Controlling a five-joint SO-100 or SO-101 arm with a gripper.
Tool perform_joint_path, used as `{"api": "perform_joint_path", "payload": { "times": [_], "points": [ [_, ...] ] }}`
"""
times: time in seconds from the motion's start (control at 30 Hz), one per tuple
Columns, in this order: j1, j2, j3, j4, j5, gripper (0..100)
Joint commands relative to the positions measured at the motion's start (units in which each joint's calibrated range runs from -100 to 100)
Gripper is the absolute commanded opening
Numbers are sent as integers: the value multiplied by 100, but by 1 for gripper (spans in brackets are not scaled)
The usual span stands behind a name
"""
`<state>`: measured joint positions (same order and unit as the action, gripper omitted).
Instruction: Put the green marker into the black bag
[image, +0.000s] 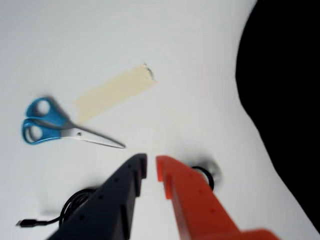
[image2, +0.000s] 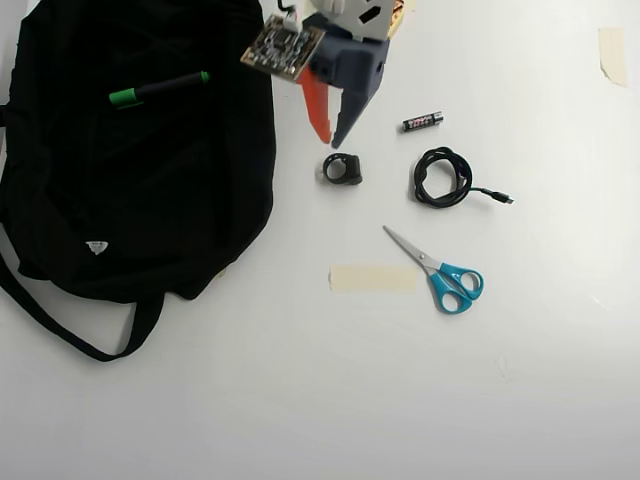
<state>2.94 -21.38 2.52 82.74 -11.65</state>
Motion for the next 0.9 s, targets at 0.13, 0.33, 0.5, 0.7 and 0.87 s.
{"api": "perform_joint_path", "payload": {
  "times": [0.13,0.33,0.5,0.7,0.87],
  "points": [
    [-242,-1306,1105,-48,237,2],
    [-249,-1870,1815,-48,237,2],
    [-399,-2476,2650,-169,242,2],
    [-556,-3331,4115,-841,242,2],
    [-623,-4244,5454,-1521,247,2]
  ]
}}
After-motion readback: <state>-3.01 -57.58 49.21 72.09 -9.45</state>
